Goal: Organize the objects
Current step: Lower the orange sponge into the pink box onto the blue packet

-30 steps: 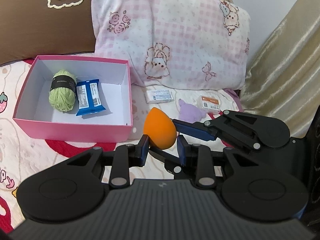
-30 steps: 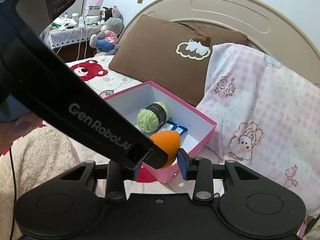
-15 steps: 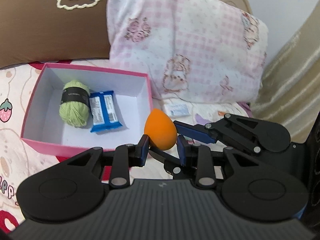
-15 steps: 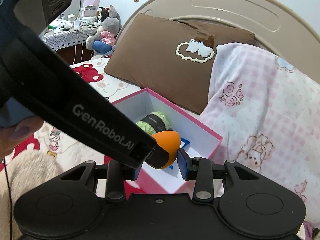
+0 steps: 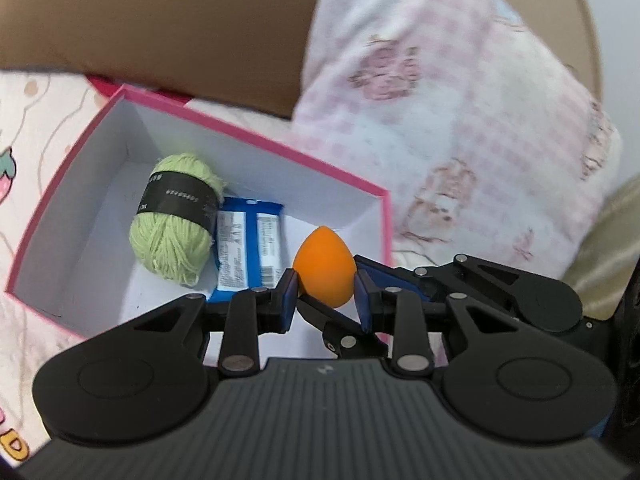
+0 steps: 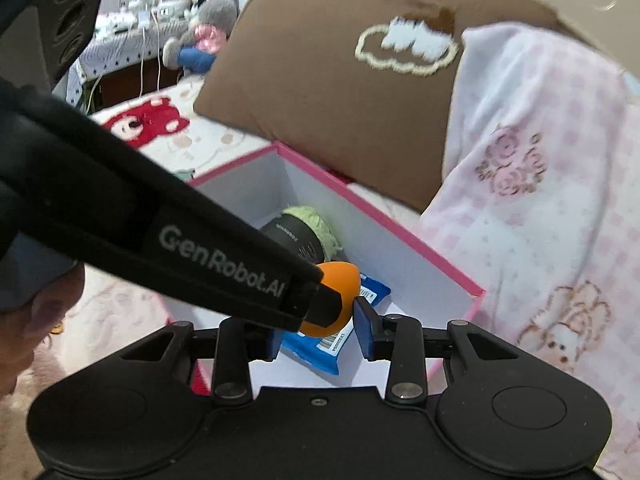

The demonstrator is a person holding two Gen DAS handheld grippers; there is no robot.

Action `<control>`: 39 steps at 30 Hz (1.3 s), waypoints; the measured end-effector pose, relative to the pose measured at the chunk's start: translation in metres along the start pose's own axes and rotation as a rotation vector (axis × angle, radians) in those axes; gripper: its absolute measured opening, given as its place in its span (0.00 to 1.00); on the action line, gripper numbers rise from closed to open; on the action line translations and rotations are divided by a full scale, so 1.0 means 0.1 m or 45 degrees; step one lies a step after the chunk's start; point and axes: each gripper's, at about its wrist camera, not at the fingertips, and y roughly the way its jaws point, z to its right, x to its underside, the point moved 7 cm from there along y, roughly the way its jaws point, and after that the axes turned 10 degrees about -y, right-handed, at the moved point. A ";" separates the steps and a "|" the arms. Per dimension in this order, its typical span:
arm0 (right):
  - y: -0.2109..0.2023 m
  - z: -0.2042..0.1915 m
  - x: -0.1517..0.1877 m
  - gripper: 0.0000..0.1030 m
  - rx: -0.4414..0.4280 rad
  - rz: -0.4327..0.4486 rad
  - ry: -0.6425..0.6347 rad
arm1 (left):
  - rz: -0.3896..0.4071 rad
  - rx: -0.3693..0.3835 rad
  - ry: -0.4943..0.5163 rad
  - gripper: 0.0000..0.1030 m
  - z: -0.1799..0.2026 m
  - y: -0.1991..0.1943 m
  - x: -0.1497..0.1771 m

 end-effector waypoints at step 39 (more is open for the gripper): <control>1.01 0.21 0.04 0.49 -0.102 -0.128 0.128 | 0.066 -0.095 -0.239 0.28 -0.67 0.90 -0.33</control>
